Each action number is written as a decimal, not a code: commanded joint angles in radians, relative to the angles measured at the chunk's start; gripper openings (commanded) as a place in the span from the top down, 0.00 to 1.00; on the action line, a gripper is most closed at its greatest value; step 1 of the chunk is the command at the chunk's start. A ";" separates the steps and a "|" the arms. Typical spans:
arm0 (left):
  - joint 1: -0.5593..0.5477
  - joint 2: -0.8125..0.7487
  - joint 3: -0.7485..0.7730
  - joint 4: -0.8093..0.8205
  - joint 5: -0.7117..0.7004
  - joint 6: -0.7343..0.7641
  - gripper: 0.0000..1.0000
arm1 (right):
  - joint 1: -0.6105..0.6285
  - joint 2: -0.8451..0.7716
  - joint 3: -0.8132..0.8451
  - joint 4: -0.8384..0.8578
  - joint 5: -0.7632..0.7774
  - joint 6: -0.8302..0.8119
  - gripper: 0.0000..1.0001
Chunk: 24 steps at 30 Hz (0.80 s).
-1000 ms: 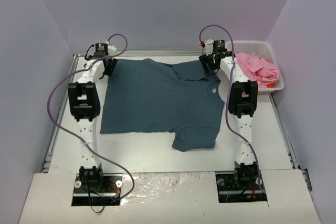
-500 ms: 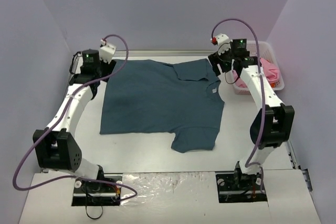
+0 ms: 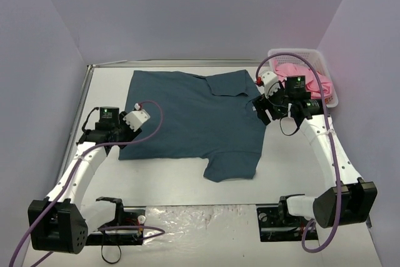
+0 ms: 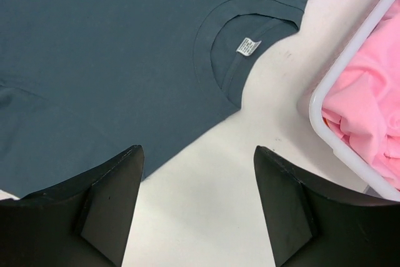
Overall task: Fold and stack the t-shirts
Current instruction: Flatten out the tshirt
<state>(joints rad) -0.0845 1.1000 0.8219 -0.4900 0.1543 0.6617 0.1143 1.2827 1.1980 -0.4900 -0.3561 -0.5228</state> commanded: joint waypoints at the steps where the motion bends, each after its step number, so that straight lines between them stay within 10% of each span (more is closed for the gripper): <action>1: -0.004 -0.032 -0.050 -0.059 0.071 0.105 0.54 | 0.007 -0.037 -0.028 -0.030 0.012 0.000 0.33; 24: 0.011 0.038 -0.288 0.073 -0.019 0.253 0.56 | -0.001 -0.003 -0.063 -0.028 0.026 0.014 0.32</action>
<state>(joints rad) -0.0834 1.1179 0.5468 -0.4774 0.1829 0.8722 0.1150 1.2774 1.1507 -0.5014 -0.3405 -0.5205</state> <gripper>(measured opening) 0.450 0.683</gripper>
